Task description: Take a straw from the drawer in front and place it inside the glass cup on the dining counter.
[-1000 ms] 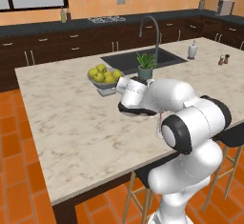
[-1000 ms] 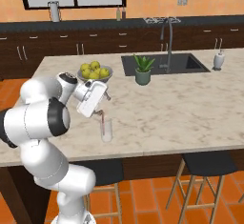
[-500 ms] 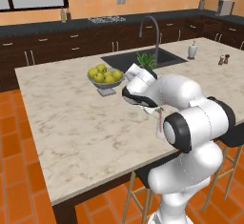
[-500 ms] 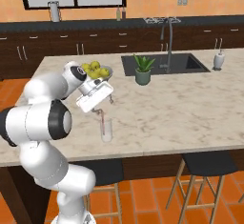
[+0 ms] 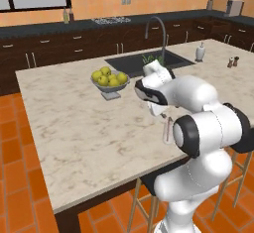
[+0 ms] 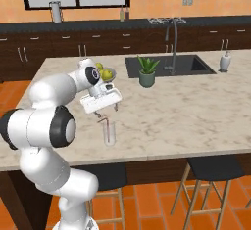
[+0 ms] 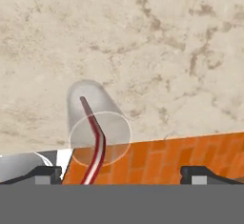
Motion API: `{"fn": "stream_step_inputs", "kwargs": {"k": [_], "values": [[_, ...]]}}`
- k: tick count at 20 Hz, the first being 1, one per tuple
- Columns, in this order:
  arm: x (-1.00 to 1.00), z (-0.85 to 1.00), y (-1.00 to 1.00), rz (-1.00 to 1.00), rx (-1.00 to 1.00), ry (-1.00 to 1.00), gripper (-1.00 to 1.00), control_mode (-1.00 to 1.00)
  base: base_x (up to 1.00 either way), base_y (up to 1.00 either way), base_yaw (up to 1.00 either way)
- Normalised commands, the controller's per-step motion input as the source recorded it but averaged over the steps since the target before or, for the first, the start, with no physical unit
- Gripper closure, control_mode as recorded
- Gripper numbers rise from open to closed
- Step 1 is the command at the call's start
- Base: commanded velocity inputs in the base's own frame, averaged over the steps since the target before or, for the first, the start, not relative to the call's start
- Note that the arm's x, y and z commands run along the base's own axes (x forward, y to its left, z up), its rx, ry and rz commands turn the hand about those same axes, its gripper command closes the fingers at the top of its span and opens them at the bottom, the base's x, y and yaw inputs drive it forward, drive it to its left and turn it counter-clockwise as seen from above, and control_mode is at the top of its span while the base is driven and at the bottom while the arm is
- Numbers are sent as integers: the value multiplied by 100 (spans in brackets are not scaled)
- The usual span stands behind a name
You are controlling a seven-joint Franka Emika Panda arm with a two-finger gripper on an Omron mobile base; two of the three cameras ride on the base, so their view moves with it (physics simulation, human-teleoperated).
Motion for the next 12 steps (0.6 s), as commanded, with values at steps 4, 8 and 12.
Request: {"fn": "stream_step_inputs", "kwargs": {"k": [4,8,12], "values": [[-9,-1,0,-2,25,0,-100,-100,0,0,0],[-50,39,0,-3,18,-13,-100,-100,0,0,0],[-44,68,0,-6,9,-20,-100,-100,0,0,0]]}}
